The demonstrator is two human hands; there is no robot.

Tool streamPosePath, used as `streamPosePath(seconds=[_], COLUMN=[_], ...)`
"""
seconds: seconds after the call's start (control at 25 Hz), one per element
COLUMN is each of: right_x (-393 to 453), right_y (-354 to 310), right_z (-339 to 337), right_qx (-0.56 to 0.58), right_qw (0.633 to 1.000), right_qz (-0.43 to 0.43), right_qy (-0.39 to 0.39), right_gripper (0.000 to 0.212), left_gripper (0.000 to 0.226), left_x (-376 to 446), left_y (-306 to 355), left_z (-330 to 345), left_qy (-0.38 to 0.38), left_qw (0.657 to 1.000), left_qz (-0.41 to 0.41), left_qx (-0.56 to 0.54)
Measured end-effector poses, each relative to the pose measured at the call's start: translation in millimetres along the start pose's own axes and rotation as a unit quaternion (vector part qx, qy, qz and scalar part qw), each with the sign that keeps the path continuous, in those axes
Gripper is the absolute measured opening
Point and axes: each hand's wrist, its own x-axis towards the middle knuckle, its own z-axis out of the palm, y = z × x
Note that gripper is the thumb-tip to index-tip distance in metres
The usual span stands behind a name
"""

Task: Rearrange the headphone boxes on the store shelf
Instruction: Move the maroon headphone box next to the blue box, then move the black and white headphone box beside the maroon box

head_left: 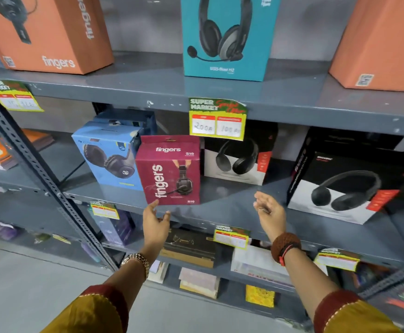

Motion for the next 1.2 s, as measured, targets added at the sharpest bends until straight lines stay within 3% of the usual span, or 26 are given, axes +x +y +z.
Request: streamPosePath(seconds=[0.2, 0.44, 0.72, 0.88, 1.04, 1.2], right_x=[-4.3, 4.1, 39.0, 63.2, 82.9, 86.4], right_y=[25.6, 40.7, 33.1, 34.7, 44.7, 48.5], right_z=[-111.9, -220.3, -269.0, -277.4, -281.0, -282.0], right_qx=[-0.012, -0.001, 0.086, 0.12, 0.099, 0.055], right_qw=[0.999, 0.988, 0.976, 0.977, 0.985, 0.99], right_qz=[-0.001, 0.031, 0.098, 0.117, 0.117, 0.098], right_qy=[0.033, 0.15, 0.173, 0.129, 0.079, 0.09], right_gripper=[0.028, 0.036, 0.066, 0.072, 0.051, 0.031], left_gripper=[0.046, 0.038, 0.058, 0.072, 0.066, 0.054], left_x=[-56.1, -101.8, -102.9, -87.3, -77.0, -78.5], left_y=[15.2, 42.0, 99.1, 118.1, 122.2, 121.3], left_z=[72.2, 169.0, 263.2, 304.7, 331.4, 337.3], left_qy=[-0.029, -0.11, -0.239, -0.294, -0.289, -0.24], left_qw=[1.0, 0.992, 0.969, 0.952, 0.952, 0.966], left_qz=[0.002, 0.026, 0.055, 0.074, 0.079, 0.091], left_qx=[-0.002, -0.057, -0.032, -0.045, -0.059, -0.021])
